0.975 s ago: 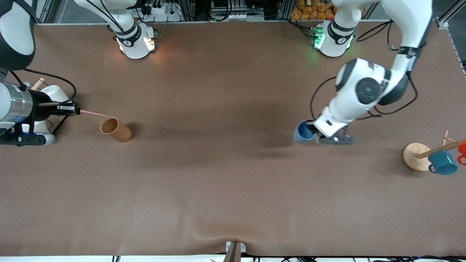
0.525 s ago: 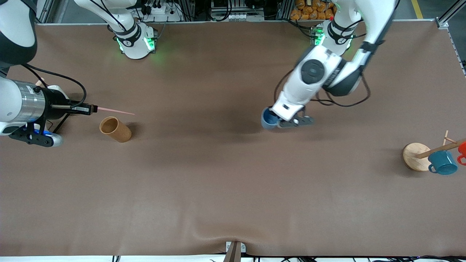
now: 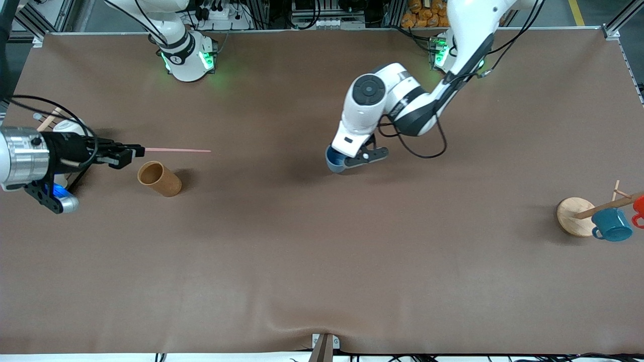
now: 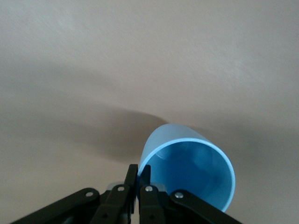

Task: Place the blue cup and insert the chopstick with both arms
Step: 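Lift the chopstick out with the right gripper while the left gripper carries the cup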

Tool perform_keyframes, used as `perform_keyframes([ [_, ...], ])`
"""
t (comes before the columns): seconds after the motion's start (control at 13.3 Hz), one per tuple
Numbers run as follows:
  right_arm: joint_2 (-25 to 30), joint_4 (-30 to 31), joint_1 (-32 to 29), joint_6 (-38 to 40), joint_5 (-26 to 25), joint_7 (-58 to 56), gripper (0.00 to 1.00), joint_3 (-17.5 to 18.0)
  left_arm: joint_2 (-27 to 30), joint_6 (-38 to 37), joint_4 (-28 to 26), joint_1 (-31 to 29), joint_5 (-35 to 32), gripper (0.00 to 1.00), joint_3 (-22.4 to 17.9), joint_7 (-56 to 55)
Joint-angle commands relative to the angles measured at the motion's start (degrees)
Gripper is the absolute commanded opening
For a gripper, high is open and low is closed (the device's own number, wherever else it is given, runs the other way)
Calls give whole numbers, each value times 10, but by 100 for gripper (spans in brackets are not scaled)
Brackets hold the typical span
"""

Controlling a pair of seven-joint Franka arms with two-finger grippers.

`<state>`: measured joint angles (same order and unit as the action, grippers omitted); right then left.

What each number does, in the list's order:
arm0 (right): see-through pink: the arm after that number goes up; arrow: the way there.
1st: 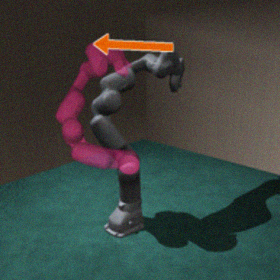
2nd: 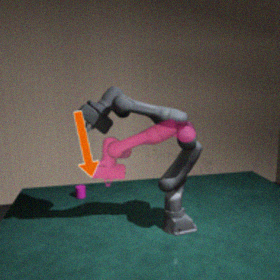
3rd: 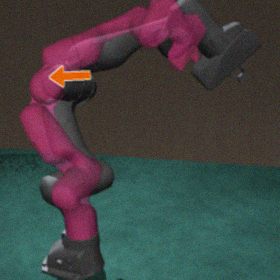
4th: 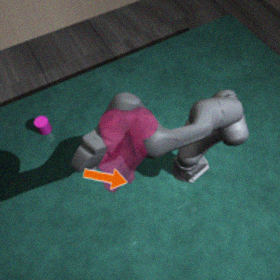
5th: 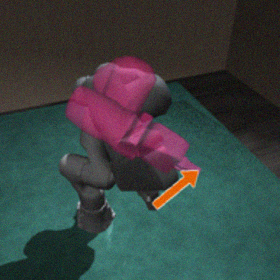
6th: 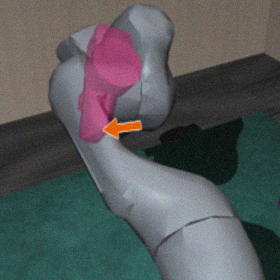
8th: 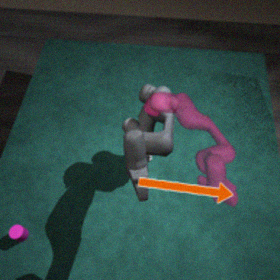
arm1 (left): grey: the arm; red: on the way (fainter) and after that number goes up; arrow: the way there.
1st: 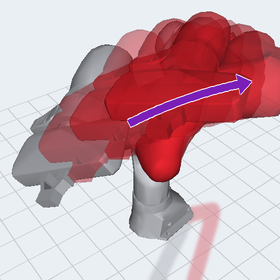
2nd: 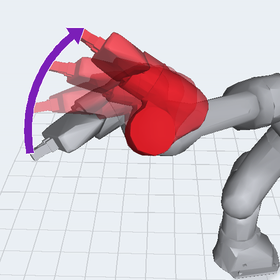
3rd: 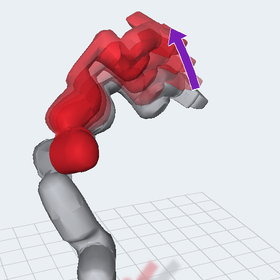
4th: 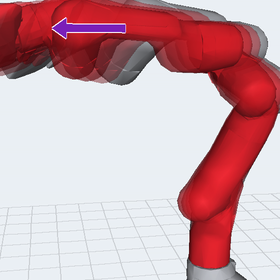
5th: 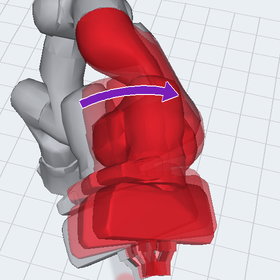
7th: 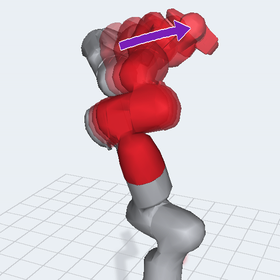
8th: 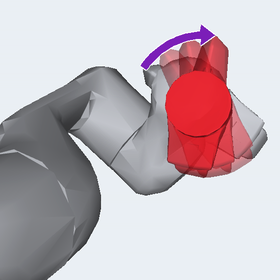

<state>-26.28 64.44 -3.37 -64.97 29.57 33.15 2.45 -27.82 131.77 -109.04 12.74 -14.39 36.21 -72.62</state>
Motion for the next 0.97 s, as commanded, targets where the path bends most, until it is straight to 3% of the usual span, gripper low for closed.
perform_keyframes([
  [0.0, 5, 39, -8, -7, 56, 38, 0, -15, -41, -3, 36, 24, -54, 0, -4, -65],
  [0.22, 13, 79, -2, -19, 83, 79, 0, -16, -58, -3, 44, 31, -90, 0, -4, -108],
  [0.3, 21, 94, 1, -33, 84, 89, 0, -15, -58, -3, 45, 31, -90, 7, -4, -108],
  [0.38, 30, 108, 9, -44, 84, 98, 0, -15, -62, -3, 47, 31, -90, 39, -4, -108],
  [0.45, 42, 124, 18, -63, 84, 112, 0, -15, -61, -3, 51, 27, -91, 86, -4, -107],
  [0.53, 60, 150, 28, -91, 84, 133, 0, -14, -58, -3, 52, 25, -90, 100, -3, -107],
  [0.67, 96, 199, 47, -149, 84, 163, 0, -11, -45, -5, 58, 18, -85, 100, -3, -106],
  [0.9, 102, 216, 73, -189, 107, 204, 0, -10, 4, -25, 61, -9, -80, 100, -1, -102],
])
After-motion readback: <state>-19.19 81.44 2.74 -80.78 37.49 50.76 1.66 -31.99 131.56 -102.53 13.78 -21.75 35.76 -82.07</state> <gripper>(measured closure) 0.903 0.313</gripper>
